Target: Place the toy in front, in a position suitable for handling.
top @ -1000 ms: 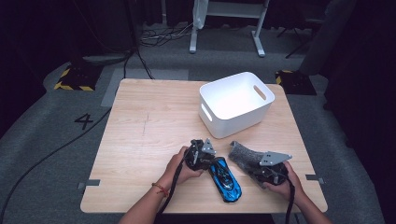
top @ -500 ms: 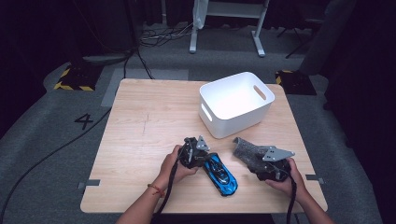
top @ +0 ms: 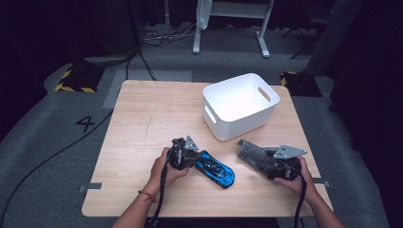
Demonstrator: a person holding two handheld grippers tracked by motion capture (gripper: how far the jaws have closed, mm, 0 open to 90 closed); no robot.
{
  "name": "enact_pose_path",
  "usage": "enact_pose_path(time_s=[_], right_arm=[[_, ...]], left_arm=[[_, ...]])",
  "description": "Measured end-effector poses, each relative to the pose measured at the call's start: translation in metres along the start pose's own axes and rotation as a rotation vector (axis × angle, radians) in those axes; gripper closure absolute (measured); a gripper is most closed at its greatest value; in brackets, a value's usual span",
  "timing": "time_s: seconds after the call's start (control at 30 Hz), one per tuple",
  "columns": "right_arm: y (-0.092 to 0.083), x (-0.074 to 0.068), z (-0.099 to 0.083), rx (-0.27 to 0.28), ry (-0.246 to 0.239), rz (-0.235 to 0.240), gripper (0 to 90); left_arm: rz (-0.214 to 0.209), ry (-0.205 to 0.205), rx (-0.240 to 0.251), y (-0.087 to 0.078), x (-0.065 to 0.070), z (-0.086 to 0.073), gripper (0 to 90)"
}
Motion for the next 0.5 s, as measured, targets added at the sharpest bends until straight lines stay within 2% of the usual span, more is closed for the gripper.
enact_pose_path(time_s=[0.03,0.1,0.2,0.27,0.33,0.37,0.5], right_arm=[[0.005,0.005,-0.006,-0.036,0.024,0.007,25.7],[0.009,0.009,-0.012,-0.067,0.04,0.024,25.5],[0.012,0.012,-0.017,-0.093,0.05,0.037,26.1],[0.013,0.013,-0.021,-0.132,0.042,0.032,35.4],[0.01,0.014,-0.021,-0.137,0.021,0.024,56.5],[0.008,0.013,-0.02,-0.139,0.013,0.037,61.6],[0.004,0.007,-0.021,-0.141,-0.009,0.088,70.7]], left_arm=[[0.012,-0.001,-0.007,0.0,-0.001,-0.002,77.0],[0.018,0.001,-0.007,-0.001,-0.002,-0.003,77.1],[0.012,-0.013,0.001,-0.001,-0.002,-0.004,77.1],[0.013,-0.02,0.008,-0.003,-0.003,-0.006,76.9],[0.013,-0.023,0.008,-0.004,-0.002,-0.006,76.7],[0.015,-0.018,0.005,-0.004,-0.002,-0.006,76.7],[0.026,-0.009,0.012,-0.004,-0.001,-0.005,76.6]])
Point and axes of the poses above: each handheld gripper's, and its own axes: y roughly forward along the jaws, z roughly out of its top, x roughly to its right, the point moved 9 cm from there along y, roughly forward along the jaws, and after that the axes turned 5 degrees about z, right-handed, at the moved point
